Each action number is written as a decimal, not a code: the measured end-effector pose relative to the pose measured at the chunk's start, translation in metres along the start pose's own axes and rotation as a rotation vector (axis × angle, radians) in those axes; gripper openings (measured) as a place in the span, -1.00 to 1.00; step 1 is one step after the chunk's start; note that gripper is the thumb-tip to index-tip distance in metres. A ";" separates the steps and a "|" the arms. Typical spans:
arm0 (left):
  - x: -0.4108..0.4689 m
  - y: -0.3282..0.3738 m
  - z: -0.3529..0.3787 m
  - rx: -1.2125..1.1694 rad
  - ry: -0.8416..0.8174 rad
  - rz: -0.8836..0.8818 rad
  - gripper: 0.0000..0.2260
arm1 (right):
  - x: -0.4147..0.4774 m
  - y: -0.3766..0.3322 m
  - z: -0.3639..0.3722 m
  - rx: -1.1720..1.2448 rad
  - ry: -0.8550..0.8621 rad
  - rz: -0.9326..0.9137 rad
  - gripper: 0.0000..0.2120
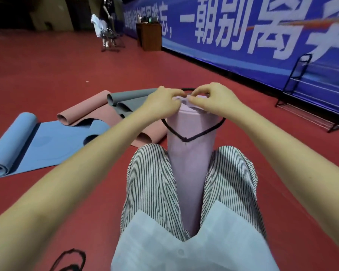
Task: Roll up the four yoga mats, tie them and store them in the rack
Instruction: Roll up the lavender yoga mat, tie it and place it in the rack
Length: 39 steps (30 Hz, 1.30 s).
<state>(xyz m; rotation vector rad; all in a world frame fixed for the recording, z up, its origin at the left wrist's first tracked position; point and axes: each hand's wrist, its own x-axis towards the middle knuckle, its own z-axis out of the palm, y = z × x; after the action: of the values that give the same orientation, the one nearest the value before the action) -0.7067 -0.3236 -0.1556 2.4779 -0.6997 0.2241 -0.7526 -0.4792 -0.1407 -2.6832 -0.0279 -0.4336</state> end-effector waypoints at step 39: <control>0.025 -0.042 0.049 -0.849 -0.150 -0.368 -0.38 | -0.002 0.067 0.051 0.877 0.011 0.415 -0.36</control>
<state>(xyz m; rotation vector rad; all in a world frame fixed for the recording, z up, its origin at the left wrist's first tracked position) -0.6628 -0.3313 -0.2087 1.7534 -0.2824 -0.3399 -0.7339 -0.5196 -0.2121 -1.7598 0.2732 -0.2220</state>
